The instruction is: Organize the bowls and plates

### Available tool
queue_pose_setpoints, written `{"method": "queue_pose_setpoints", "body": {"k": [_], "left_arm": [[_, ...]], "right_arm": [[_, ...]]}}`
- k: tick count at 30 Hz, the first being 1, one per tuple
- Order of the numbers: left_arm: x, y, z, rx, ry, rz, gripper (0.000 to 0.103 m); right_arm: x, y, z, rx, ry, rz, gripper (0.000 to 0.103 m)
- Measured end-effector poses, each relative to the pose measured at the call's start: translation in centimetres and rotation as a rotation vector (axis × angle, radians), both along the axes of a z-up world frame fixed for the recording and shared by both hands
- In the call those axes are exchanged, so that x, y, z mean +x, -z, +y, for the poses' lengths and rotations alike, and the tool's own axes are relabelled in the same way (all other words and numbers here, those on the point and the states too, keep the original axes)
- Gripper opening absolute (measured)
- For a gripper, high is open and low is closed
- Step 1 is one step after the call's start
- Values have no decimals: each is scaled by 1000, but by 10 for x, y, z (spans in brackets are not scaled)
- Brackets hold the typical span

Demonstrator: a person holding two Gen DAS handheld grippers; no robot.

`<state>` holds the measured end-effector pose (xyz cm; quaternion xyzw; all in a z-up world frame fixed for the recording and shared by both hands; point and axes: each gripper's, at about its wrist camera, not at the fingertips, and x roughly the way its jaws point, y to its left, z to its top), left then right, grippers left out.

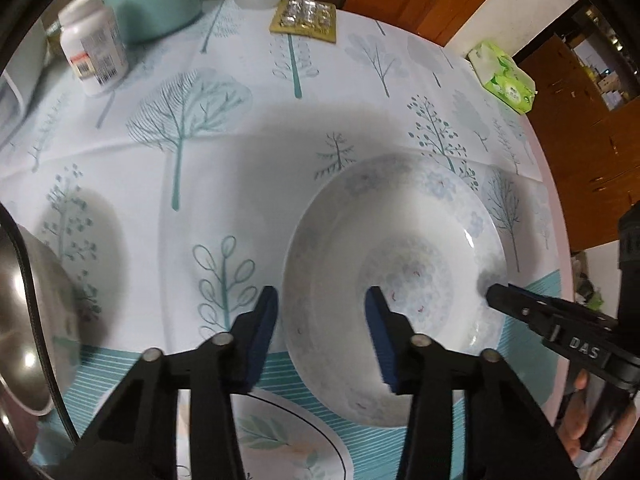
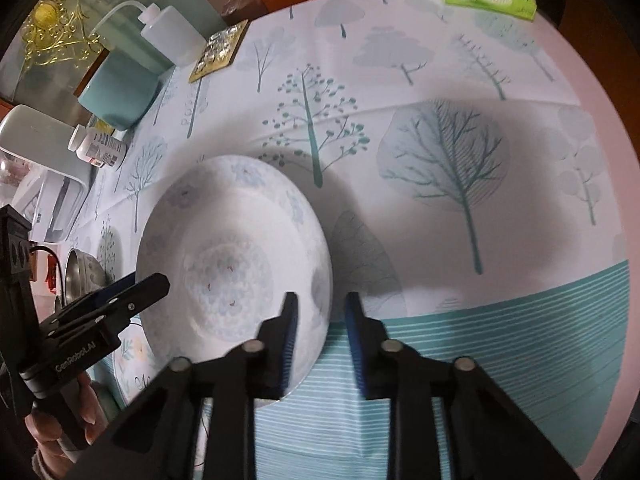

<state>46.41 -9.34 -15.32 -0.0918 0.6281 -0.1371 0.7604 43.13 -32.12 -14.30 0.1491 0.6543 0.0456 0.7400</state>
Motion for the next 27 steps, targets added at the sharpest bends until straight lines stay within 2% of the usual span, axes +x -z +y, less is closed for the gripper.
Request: {"method": "queue_pose_setpoints", "body": {"k": [5, 10, 16, 20, 27], "left_arm": [[0, 5, 5, -31, -4, 0, 30], [4, 13, 13, -46, -21, 13, 12], [2, 12, 15, -42, -4, -30, 10], [-5, 9, 17, -37, -16, -5, 9], [-30, -20, 18, -50, 25, -29, 8]], "right_arm": [[0, 6, -2, 19, 10, 7, 8], [0, 10, -5, 53, 25, -4, 8], [-2, 10, -2, 41, 18, -16, 8], [-11, 6, 0, 29, 19, -9, 8], [-35, -24, -1, 36, 9, -51, 8]]}}
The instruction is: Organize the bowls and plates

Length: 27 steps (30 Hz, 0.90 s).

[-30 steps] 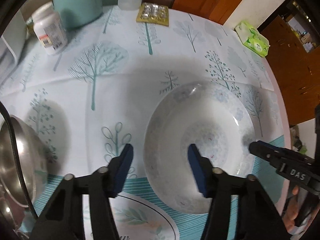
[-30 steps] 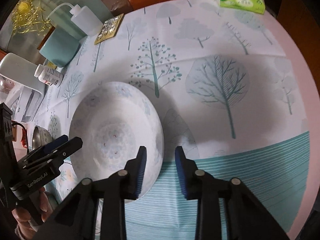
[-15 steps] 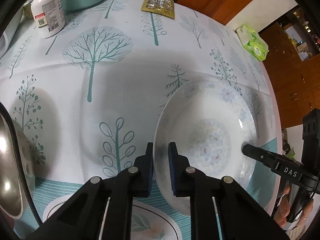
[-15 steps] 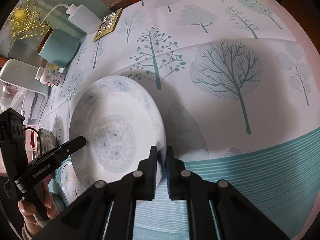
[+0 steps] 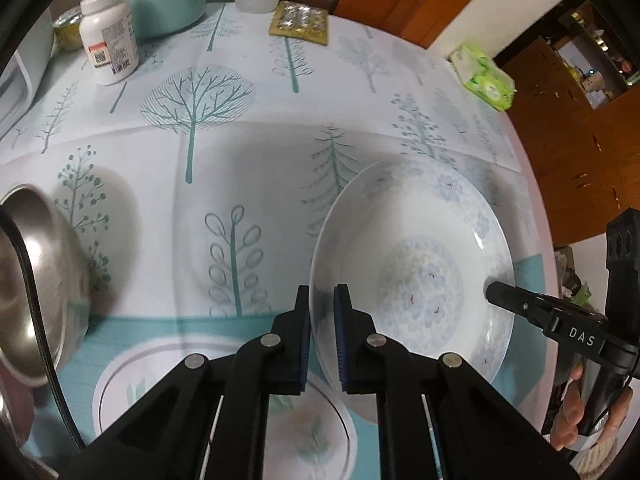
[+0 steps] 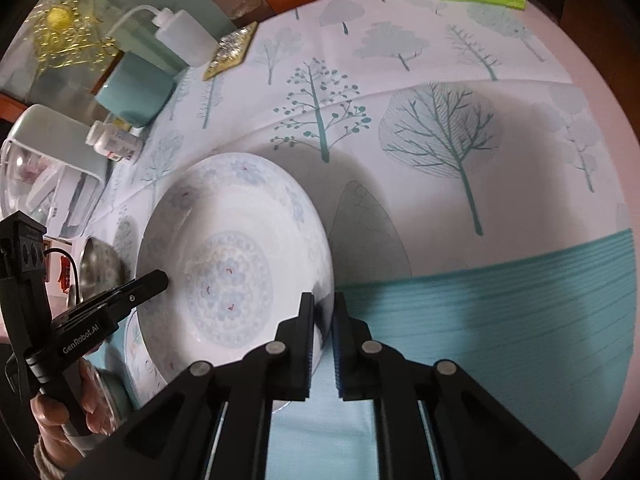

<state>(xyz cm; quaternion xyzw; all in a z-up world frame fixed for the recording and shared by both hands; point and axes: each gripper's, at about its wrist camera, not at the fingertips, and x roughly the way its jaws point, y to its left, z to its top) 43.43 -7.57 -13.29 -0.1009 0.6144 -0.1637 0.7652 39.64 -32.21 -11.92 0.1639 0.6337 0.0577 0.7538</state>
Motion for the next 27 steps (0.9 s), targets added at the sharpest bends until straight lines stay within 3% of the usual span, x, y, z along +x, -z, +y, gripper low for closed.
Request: {"method": "queue_pose_setpoints", "body": {"k": [9, 16, 27], "left_arm": [[-63, -65, -7, -13, 66, -55, 9], [-137, -105, -18, -21, 124, -90, 9], [-253, -97, -38, -19, 196, -63, 9]], "right_arm": [[-68, -62, -7, 13, 1, -64, 8], [-139, -101, -21, -2, 2, -118, 8], [-251, -99, -37, -22, -6, -102, 8]]}}
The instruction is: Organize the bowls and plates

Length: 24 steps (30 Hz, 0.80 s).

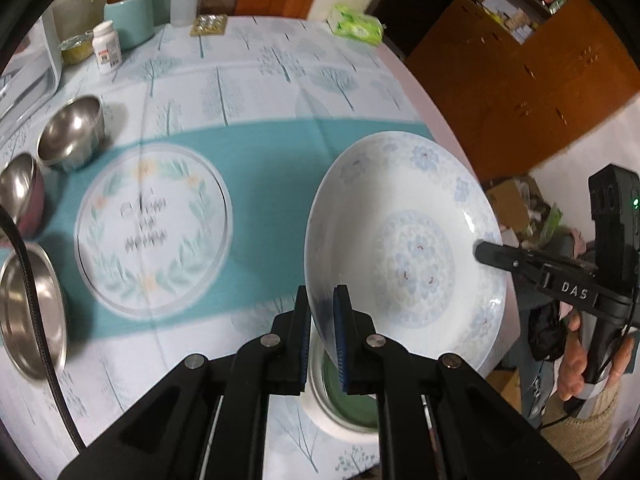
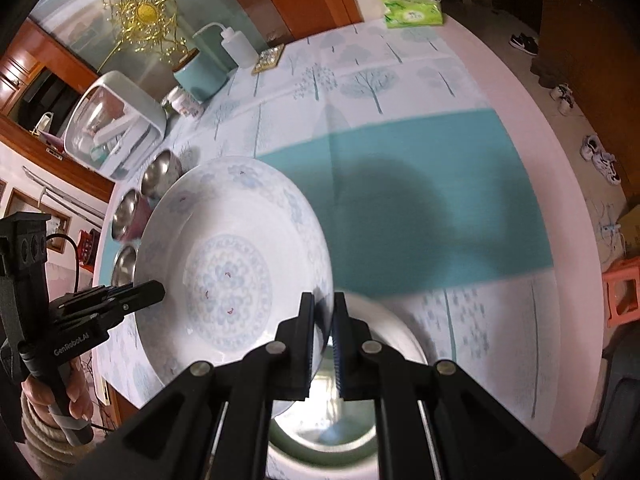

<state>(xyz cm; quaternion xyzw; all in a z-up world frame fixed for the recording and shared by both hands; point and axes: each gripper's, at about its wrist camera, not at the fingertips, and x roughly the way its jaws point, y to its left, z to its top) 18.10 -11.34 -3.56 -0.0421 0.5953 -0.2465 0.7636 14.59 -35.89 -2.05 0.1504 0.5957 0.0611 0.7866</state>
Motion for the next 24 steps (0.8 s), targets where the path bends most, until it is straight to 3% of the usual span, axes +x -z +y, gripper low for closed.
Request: {"method": "queue_pose_setpoints", "body": {"k": [6, 24], "left_arm": [[-38, 24, -8, -18, 13, 61, 8], [-96, 78, -17, -4, 46, 82, 9]], "right_arm": [[-39, 15, -6, -13, 17, 16, 8], [-105, 81, -14, 25, 64, 89, 8]]}}
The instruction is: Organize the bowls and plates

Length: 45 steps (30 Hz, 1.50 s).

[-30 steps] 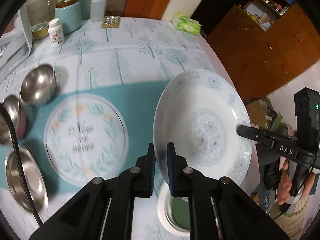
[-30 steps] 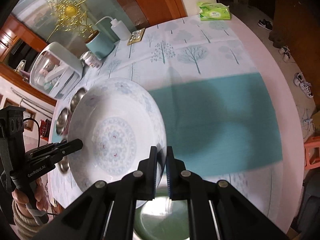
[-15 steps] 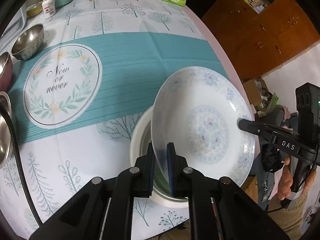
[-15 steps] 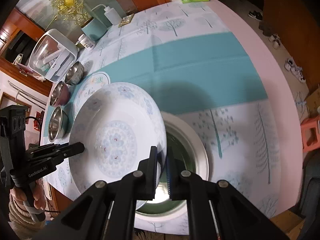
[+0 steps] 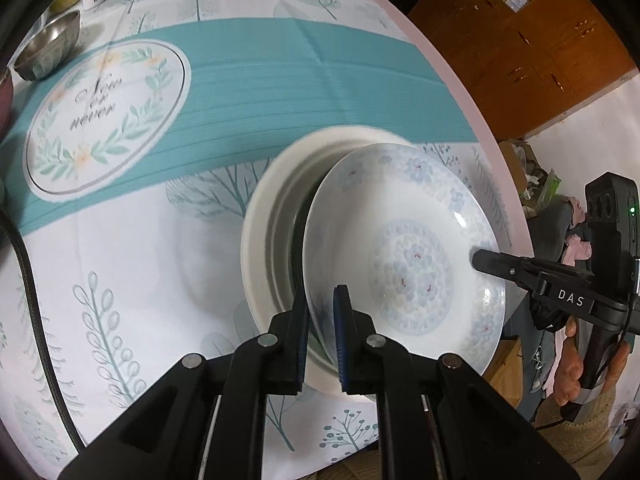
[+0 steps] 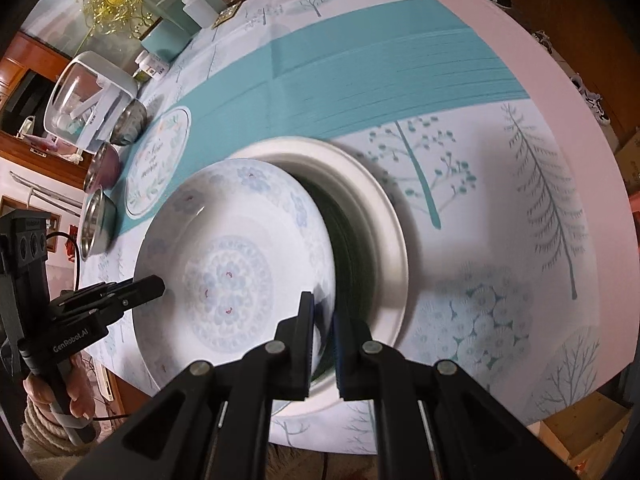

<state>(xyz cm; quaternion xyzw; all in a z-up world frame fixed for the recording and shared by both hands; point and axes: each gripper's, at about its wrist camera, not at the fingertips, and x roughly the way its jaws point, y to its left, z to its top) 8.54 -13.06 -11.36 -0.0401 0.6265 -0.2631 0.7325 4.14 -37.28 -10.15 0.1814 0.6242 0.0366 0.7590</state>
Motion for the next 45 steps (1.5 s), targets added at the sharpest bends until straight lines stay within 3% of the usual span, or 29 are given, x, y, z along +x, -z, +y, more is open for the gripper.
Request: {"method": "queue_pose_setpoints", "body": {"k": [8, 30, 32, 38, 40, 42, 45], "left_arm": [[-7, 10, -3, 43, 31, -31, 9], [10, 26, -33, 83, 32, -81, 10], [9, 25, -35, 82, 40, -81, 14], [3, 17, -39, 64, 58, -108, 38], [1, 12, -40, 63, 65, -130, 55], [-2, 7, -41, 60, 62, -155, 64], [-5, -1, -42, 64, 64, -193, 70]], "right_arm": [[-5, 14, -1, 19, 8, 17, 8], [3, 12, 14, -141, -27, -28, 11], [4, 11, 16, -156, -37, -21, 13], [3, 9, 22, -195, -50, -13, 14], [2, 9, 21, -191, -49, -9, 14], [1, 9, 21, -184, -44, -8, 14], [0, 7, 22, -190, -45, -13, 14]]}}
